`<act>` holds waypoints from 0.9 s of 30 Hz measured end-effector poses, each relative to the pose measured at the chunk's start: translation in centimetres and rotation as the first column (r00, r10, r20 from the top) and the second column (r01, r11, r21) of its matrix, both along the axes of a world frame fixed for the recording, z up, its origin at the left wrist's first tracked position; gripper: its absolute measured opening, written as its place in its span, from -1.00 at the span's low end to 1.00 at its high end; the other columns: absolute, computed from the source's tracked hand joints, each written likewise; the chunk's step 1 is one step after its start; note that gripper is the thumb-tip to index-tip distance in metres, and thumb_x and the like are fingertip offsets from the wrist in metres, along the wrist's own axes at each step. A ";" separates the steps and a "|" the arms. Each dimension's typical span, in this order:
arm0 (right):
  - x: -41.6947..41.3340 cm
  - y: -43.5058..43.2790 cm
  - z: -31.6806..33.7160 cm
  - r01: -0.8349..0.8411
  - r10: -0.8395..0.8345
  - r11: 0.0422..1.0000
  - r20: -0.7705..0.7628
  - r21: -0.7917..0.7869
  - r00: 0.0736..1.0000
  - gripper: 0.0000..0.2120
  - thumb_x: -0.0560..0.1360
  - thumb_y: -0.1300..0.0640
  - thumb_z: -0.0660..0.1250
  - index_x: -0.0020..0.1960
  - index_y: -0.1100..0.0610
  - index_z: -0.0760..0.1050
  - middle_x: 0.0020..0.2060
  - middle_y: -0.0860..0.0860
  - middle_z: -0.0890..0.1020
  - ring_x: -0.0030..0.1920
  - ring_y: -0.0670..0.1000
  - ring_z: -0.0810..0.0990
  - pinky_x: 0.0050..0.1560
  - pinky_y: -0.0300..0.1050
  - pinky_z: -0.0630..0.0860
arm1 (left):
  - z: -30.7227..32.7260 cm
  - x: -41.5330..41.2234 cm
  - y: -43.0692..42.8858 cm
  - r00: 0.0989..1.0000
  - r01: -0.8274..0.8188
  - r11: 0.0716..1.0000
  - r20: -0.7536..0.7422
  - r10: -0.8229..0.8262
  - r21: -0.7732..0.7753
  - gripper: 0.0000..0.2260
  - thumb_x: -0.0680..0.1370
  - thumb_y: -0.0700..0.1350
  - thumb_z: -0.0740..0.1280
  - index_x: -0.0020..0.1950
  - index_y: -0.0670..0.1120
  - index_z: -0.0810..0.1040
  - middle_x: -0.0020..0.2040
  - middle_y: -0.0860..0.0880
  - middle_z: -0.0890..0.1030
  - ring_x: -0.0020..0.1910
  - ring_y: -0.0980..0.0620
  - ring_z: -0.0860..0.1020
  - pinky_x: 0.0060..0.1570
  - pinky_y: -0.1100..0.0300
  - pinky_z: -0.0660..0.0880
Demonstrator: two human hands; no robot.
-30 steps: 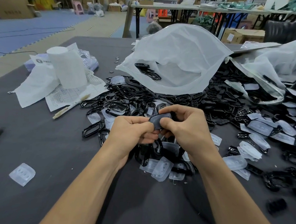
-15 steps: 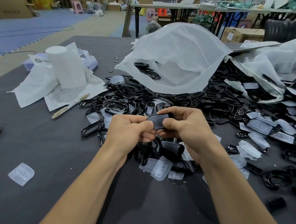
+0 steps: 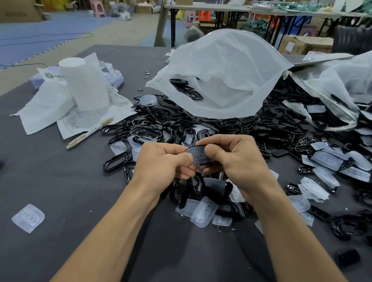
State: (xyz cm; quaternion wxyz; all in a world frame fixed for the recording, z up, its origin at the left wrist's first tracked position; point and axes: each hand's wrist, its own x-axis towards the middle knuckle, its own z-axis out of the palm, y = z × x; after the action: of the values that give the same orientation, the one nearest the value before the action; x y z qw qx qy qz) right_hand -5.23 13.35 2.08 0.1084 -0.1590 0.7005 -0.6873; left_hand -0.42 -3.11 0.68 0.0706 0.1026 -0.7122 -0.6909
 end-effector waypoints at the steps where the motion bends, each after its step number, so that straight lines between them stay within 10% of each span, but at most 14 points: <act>1: -0.1 0.2 0.1 -0.031 0.031 1.000 0.008 0.001 0.999 -0.69 0.63 0.42 0.29 -0.10 0.15 0.72 -0.23 0.13 0.76 -0.30 0.10 0.74 -0.30 -0.14 0.67 | 0.0 0.0 0.0 1.000 0.008 1.000 0.004 -0.008 0.005 -0.77 0.51 -0.38 0.43 -0.25 -0.12 0.77 -0.32 -0.20 0.71 -0.40 0.00 0.67 -0.37 0.25 0.58; 11: 0.1 -0.5 -0.7 0.129 -0.089 0.969 -0.189 0.209 0.978 -0.82 0.50 0.24 0.47 -0.23 0.03 0.72 -0.38 0.03 0.71 -0.41 0.02 0.67 -0.35 -0.14 0.61 | -0.1 0.1 0.2 1.000 0.000 0.998 0.012 0.001 -0.058 -0.78 0.50 -0.39 0.41 -0.26 -0.16 0.75 -0.34 -0.20 0.70 -0.42 0.00 0.64 -0.38 0.23 0.57; 18: -0.3 0.9 0.3 -0.101 0.099 0.992 0.034 0.071 0.995 -0.68 0.66 0.41 0.20 0.02 0.19 0.71 -0.22 0.19 0.75 -0.33 0.15 0.70 -0.34 -0.15 0.65 | 0.0 0.0 0.3 0.999 -0.007 1.000 0.049 0.008 -0.010 -0.82 0.51 -0.39 0.42 -0.24 -0.20 0.74 -0.36 -0.19 0.68 -0.45 0.00 0.63 -0.41 0.23 0.56; 27: -0.2 0.7 0.3 -0.070 0.068 0.995 0.029 0.068 0.997 -0.68 0.52 0.52 0.33 0.01 0.16 0.71 -0.28 0.20 0.72 -0.31 0.11 0.70 -0.27 -0.15 0.66 | -0.1 0.0 0.1 0.999 -0.025 0.999 0.038 0.026 -0.020 -0.79 0.51 -0.37 0.42 -0.27 -0.17 0.74 -0.35 -0.19 0.69 -0.44 0.01 0.63 -0.40 0.23 0.58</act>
State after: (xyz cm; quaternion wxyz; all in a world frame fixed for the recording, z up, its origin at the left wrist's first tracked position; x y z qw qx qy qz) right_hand -5.38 14.10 2.39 0.1468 -0.1703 0.7164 -0.6604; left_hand -0.43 -2.97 0.58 0.0668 0.1242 -0.7189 -0.6807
